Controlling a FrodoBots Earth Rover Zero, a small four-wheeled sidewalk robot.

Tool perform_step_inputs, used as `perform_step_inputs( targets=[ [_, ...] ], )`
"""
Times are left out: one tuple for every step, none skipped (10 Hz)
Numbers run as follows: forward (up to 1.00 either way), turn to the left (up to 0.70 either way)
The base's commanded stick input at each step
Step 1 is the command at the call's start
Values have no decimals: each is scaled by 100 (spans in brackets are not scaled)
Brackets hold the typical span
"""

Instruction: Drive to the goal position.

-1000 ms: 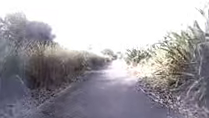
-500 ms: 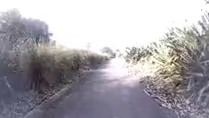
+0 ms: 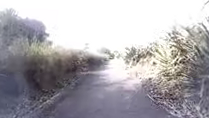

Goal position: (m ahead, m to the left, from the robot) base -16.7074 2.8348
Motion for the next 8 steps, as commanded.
perform_step_inputs(
  targets=[
    [45, -27],
    [45, -27],
    [45, 0],
    [45, 0],
    [45, 0],
    [45, 0],
    [45, 0],
    [45, 0]
  ],
)
